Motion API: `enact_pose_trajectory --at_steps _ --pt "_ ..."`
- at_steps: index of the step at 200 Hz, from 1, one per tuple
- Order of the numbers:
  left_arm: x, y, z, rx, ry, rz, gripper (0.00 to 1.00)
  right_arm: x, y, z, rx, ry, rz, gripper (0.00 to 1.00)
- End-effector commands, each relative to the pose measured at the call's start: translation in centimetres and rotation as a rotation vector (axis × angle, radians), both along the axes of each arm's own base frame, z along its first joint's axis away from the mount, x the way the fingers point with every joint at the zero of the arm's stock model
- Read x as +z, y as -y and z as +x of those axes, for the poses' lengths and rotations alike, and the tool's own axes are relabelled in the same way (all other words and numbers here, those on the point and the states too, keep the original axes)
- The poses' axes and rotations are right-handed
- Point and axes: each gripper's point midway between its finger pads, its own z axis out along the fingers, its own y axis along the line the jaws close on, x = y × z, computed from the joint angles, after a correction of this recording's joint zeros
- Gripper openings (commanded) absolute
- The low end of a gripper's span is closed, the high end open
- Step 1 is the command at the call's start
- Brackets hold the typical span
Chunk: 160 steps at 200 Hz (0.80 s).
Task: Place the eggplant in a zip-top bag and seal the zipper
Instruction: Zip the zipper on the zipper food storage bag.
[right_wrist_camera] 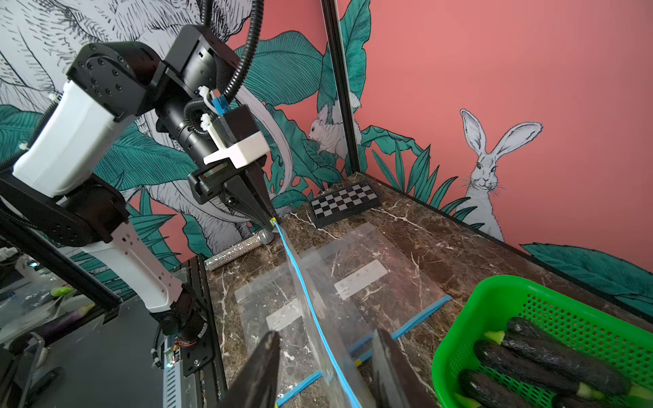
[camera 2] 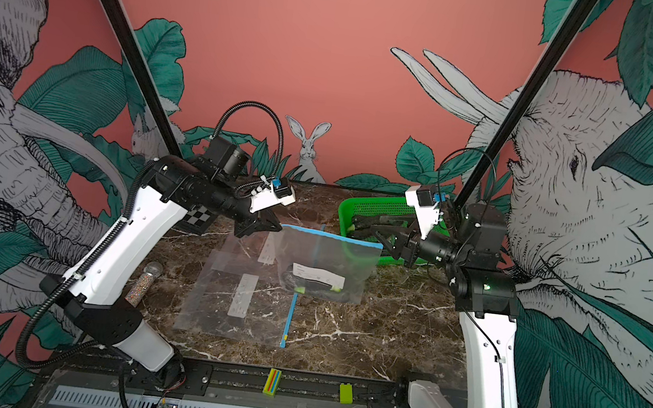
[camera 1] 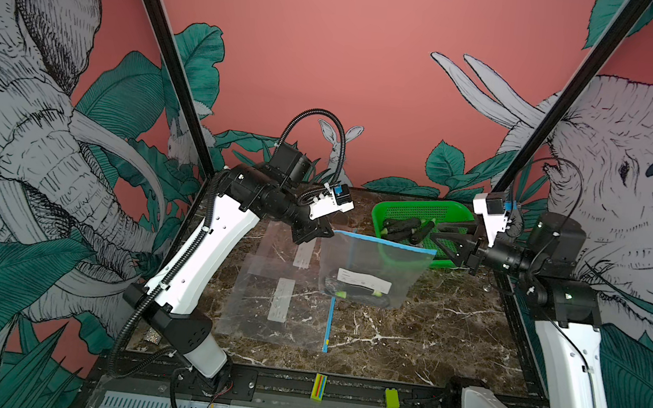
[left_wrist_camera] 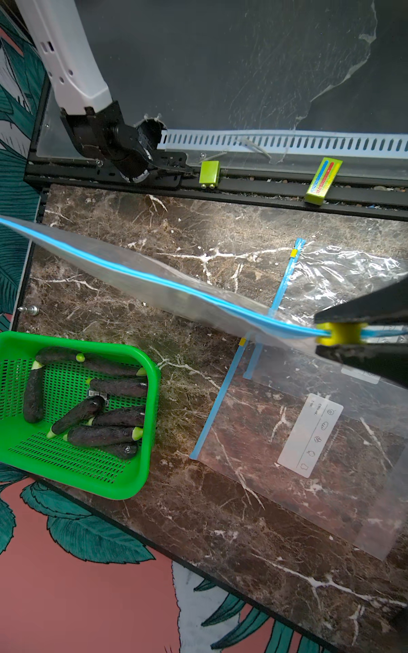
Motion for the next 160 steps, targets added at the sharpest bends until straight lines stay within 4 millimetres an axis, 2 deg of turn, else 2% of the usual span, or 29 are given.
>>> enact_pose_trajectory --at_steps 1,19,24,29,73,96,135,160 --pt "1.7 0.0 -1.2 -0.035 0.0 -0.037 0.0 2.1 -0.3 -1.0 0.022 0.064 -0.011 0.56" --pt "1.9 0.3 -1.3 -0.051 0.004 -0.037 0.0 1.7 -1.2 -0.6 0.032 0.056 -0.078 0.65" --pt "1.9 0.4 -1.3 -0.056 0.006 -0.036 0.0 1.4 -1.6 -0.4 0.036 0.051 -0.102 0.74" --pt "2.0 0.5 -1.4 -0.06 0.008 -0.035 0.0 1.0 -2.0 -0.2 0.039 0.045 -0.134 0.75" --pt "2.0 1.1 -1.2 -0.078 0.013 -0.018 0.0 -3.1 -6.7 1.0 0.141 -0.029 -0.331 0.71" --pt "2.1 1.3 -1.1 -0.083 0.013 -0.017 0.0 -4.8 -8.5 0.6 0.192 -0.071 -0.379 0.69" --pt "2.0 1.5 -1.0 -0.09 0.013 -0.014 0.0 -7.1 -9.8 -0.1 0.222 -0.116 -0.454 0.68" --pt "2.0 1.6 -1.0 -0.096 0.015 -0.016 0.0 -8.5 -9.9 -0.2 0.216 -0.139 -0.493 0.64"
